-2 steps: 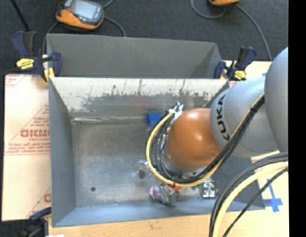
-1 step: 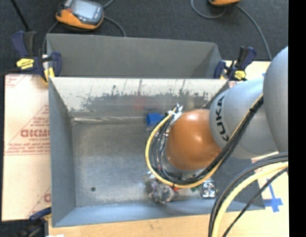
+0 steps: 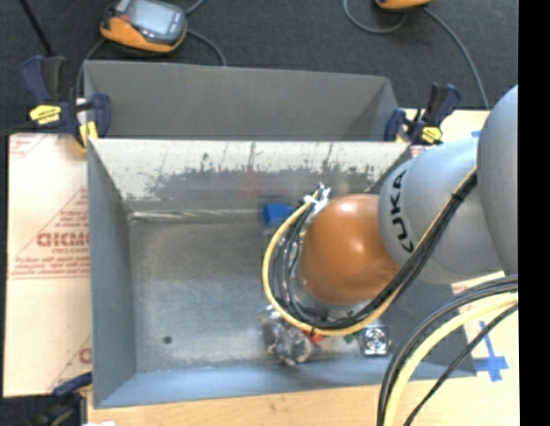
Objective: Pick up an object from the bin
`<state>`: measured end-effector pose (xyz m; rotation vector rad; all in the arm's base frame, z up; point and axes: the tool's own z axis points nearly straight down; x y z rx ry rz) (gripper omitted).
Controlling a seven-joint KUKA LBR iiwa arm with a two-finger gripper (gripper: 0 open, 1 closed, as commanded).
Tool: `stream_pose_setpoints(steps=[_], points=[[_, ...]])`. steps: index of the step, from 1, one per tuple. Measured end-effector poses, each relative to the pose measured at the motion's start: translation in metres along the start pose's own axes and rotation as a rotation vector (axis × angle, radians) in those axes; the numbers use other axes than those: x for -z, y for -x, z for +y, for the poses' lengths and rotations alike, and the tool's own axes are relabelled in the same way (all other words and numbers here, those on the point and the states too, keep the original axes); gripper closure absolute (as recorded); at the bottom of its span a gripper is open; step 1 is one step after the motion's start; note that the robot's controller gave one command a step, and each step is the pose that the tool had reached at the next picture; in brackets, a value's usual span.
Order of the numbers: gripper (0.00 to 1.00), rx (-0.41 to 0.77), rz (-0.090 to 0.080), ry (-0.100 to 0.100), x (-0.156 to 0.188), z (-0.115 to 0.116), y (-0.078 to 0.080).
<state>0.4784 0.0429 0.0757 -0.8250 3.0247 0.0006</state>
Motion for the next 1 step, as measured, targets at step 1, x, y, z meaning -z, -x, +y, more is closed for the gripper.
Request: stream_pose_setpoints(steps=[1], points=[[1.00,-0.005,-0.003,-0.004,0.1114,-0.0020,0.0026]])
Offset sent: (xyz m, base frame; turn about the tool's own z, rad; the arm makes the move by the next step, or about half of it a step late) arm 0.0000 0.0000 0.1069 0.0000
